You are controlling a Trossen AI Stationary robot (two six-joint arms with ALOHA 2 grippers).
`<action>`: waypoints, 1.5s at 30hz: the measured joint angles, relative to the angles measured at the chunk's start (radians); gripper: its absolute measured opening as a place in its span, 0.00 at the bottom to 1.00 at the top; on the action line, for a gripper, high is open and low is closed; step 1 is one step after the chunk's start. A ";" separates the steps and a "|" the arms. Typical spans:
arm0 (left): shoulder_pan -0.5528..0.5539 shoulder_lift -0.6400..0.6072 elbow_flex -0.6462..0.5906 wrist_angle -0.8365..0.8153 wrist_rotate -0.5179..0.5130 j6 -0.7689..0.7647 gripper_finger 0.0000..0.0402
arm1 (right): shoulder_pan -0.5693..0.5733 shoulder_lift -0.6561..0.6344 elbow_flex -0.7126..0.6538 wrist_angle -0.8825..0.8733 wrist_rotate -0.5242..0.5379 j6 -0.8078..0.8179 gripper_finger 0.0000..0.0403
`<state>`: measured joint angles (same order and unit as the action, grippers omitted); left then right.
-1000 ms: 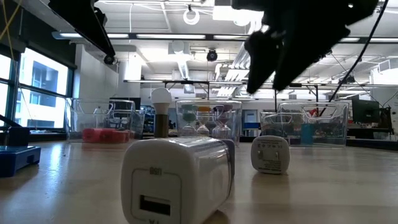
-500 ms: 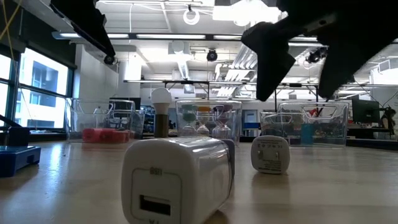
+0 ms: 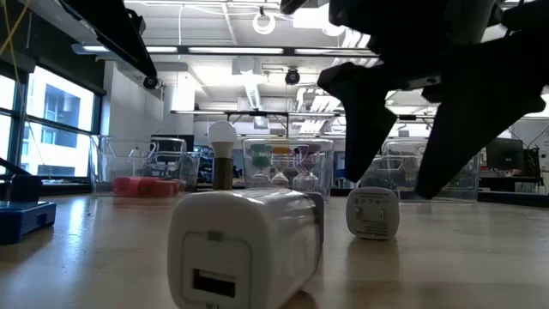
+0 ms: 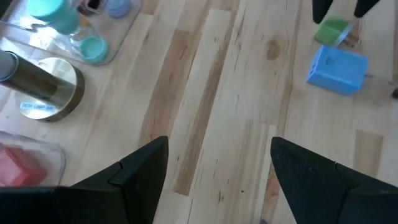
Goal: Pick & Place Office items
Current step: Put the green charger adapter into the left transparent bin
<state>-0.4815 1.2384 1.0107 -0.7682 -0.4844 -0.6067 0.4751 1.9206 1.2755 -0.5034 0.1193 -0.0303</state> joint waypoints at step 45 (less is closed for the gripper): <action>-0.073 0.108 0.000 0.148 -0.026 0.433 0.68 | -0.008 -0.111 0.000 -0.049 0.211 0.280 0.29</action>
<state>-0.5549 1.3463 1.0103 -0.6201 -0.5105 -0.1739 0.4673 1.8095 1.2751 -0.5521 0.3300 0.2494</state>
